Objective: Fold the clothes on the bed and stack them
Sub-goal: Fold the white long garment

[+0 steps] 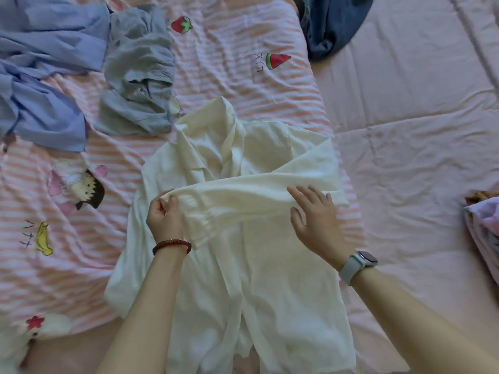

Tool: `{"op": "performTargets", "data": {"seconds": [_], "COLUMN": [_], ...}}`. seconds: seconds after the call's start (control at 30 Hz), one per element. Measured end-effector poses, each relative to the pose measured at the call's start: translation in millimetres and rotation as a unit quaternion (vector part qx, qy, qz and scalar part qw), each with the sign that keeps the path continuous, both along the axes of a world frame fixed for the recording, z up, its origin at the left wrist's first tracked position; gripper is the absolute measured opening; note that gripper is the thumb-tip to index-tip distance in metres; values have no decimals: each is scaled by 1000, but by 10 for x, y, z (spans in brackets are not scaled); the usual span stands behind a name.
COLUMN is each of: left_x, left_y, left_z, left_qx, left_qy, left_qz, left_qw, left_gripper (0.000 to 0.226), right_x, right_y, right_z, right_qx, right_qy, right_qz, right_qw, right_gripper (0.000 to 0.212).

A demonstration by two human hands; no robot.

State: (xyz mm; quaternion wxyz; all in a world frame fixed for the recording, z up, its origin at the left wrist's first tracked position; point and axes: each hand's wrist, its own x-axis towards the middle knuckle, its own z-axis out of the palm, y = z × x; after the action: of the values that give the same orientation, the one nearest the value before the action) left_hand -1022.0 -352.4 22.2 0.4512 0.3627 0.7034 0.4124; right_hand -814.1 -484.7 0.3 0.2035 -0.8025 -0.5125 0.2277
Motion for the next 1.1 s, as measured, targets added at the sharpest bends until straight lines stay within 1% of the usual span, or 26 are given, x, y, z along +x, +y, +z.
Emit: {"op": "performTargets", "data": {"seconds": [0.03,0.07,0.13,0.2,0.27,0.3,0.33,0.4,0.47,0.53,0.57,0.6,0.63,0.7,0.73,0.8,0.83,0.87,0.9,0.93,0.97,1.0,1.03,1.07,1.1], "left_x": [-103,-196,-371,-568,-839,-991,-1144,-1429,-1713,-1953,-2051,-2123,-2191,-2304,-2344,-2383,-2386,-2356,-2334,-2298,-2278,-2235,-2212,-2170,-2168], "left_y": [65,127,223,247,154,67,-35,-235,-381,-472,-509,-536,-549,-519,-483,-389,-340,-287,-243,-199,-162,-137,-122,-121,-133], "left_z": [-39,-81,-177,-251,-295,-319,-350,-412,-525,-597,-606,-586,-542,-383,-285,-103,-40,39,93,159,189,229,229,256,232], "left_qx": [-8,-20,-60,-103,-139,-159,-180,-215,-251,-270,-260,-237,-209,-182,-176,-173,-180,-197,-219,-245,-261,-271,-266,-247,-210], "left_qy": [23,40,70,151,276,329,362,385,382,379,370,352,326,257,197,34,-63,-161,-241,-300,-334,-353,-355,-345,-311], "left_qz": [12,8,-26,-55,-76,-87,-102,-129,-156,-201,-215,-217,-213,-195,-175,-83,-22,23,48,51,48,45,52,61,67], "left_qw": [1000,999,995,982,948,927,909,888,876,862,866,879,897,929,949,981,981,967,944,921,904,894,895,904,925], "left_gripper": [14,16,34,45,48,51,56,67,70,55,42,28,20,30,30,25,19,16,20,25,27,27,25,22,18], "right_x": [-69,-133,-244,-364,-542,-657,-787,-1087,-1392,-1679,-1812,-1938,-2063,-2296,-2401,-2587,-2671,-2744,-2811,-2865,-2911,-2942,-2943,-2928,-2888], "right_y": [48,100,204,299,370,397,425,428,410,383,356,325,293,219,188,154,164,183,211,243,271,303,345,392,439], "right_z": [-35,-63,-131,-197,-184,-170,-145,-122,-111,-105,-107,-107,-86,-44,-21,75,151,204,240,257,255,229,216,212,221], "right_qx": [-7,-23,-73,-138,-165,-150,-131,-113,-100,-90,-87,-88,-91,-104,-110,-126,-134,-134,-128,-123,-115,-106,-96,-91,-91], "right_qy": [-15,-28,-57,-77,-89,-89,-82,-40,20,68,87,107,128,179,201,257,300,352,405,447,474,494,497,496,509], "right_qz": [18,38,76,99,110,120,136,183,219,247,258,265,271,282,292,311,310,296,265,219,167,113,60,9,-42], "right_qw": [1000,999,993,983,976,977,979,976,970,962,958,954,950,937,929,906,892,878,866,859,857,856,860,863,855], "right_gripper": [52,52,52,51,53,54,54,53,51,48,46,45,46,51,51,53,56,58,58,57,50,37,22,10,9]}}
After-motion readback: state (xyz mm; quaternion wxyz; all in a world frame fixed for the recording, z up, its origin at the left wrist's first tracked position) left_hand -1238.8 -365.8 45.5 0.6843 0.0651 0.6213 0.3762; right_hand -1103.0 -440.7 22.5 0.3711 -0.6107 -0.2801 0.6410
